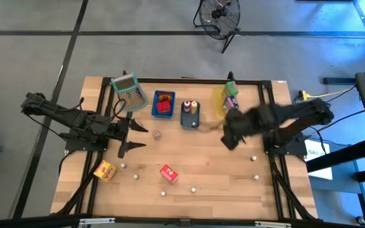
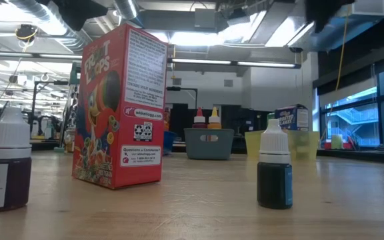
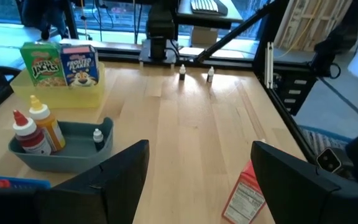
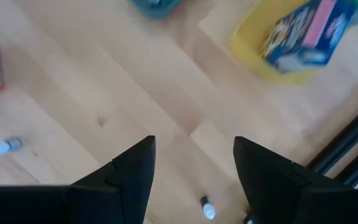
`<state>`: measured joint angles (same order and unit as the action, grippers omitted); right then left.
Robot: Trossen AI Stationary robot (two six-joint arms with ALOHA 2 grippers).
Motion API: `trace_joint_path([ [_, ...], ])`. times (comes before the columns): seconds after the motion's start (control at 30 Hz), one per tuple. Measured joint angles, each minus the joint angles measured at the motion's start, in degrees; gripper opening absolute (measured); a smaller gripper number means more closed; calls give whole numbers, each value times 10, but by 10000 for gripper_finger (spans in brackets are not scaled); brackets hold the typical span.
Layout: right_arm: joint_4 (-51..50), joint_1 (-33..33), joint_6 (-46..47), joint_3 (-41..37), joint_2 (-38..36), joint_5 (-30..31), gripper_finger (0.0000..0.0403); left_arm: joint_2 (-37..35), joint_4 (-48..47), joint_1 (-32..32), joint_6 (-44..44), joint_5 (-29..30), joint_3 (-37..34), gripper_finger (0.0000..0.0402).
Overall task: Pick & Place Kitchen Items
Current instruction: Put the brown seasoning bottle into the blue bin
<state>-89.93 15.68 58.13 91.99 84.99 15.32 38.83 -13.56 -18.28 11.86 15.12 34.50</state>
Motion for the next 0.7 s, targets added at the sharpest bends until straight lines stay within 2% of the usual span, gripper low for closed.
trace_joint_path([
  [0.2, 3, 153, 173, -92, 0, 48, 218, 35, 41, 0, -10, 2, 0, 278],
  [0.3, 37, 211, 209, -136, 2, 89, 218, 51, 94, 0, -34, 2, 0, 278],
  [0.5, 108, 278, 177, -202, 3, 230, 218, 63, 145, 0, -50, 2, 0, 278],
  [0.7, 162, 290, 128, -240, 3, 342, 218, 63, 170, 0, -66, 4, 0, 278],
])
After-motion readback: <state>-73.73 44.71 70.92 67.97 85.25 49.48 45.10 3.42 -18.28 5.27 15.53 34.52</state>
